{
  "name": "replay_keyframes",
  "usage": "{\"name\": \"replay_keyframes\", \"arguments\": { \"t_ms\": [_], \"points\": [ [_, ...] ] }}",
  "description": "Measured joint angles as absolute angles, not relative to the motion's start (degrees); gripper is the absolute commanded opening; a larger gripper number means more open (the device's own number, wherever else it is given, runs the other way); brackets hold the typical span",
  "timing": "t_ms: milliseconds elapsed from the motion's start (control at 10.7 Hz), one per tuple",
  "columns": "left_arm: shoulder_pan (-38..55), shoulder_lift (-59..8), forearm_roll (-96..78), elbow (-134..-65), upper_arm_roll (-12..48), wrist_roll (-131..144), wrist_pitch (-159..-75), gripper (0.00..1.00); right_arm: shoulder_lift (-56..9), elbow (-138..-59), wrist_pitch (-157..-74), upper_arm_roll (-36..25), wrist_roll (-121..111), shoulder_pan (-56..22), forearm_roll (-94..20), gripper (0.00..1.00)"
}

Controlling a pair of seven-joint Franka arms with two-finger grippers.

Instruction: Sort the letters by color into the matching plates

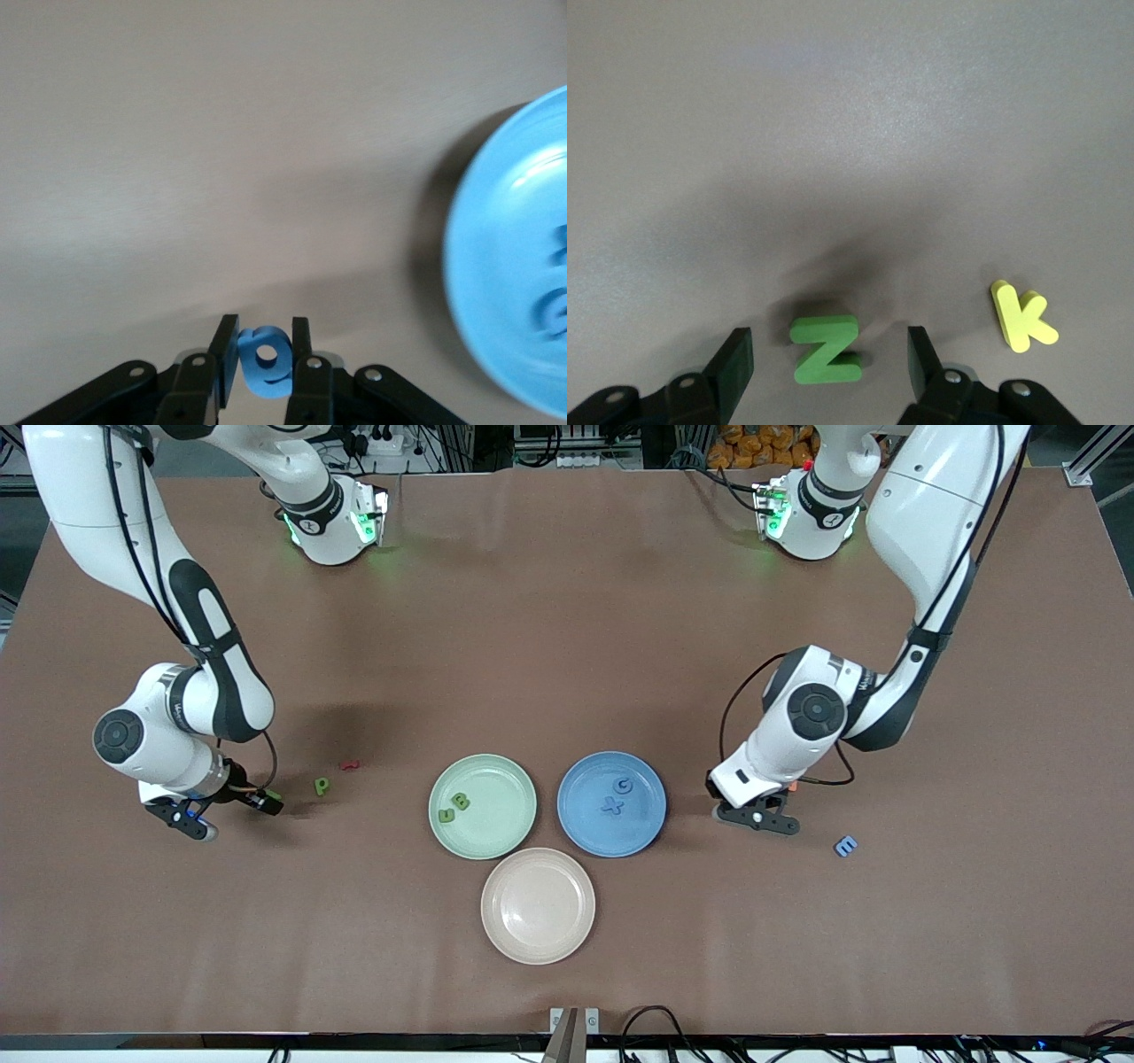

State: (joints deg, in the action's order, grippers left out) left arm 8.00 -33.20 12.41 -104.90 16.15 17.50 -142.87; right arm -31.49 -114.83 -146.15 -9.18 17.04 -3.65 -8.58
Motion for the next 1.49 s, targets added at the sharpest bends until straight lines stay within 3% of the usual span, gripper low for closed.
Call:
{"name": "replay_keyframes", "arguments": {
  "t_ms": [373,932,1025,1119,1492],
  "points": [
    [13.6,-35.1,12.4,-100.9,16.2,26.7,-142.9,0.0,-31.7,-115.8,-148.3,-8.8,17.0,-3.7,-8.6,0.71],
    [19.3,-40.0,12.4,-95.2,16.1,36.4,-142.9,0.01,-31.3,-117.5,-150.3,-8.7,16.4,-3.6,-8.6,0.4],
    [19.6,-40.4,12.4,-94.5,16.0,37.0,-142.9,0.85,-31.3,-117.5,-150.3,-8.7,16.3,-3.6,-8.5,0.36],
    [19.7,-40.6,12.4,-94.1,16.0,37.3,-142.9,1.0,-31.2,-117.5,-150.2,-8.8,16.3,-3.6,-8.5,0.3],
    [19.6,-40.7,12.4,-93.5,15.5,37.3,-142.9,1.0,-31.0,-117.7,-150.2,-8.8,16.2,-3.6,-8.4,0.22]
  ]
}}
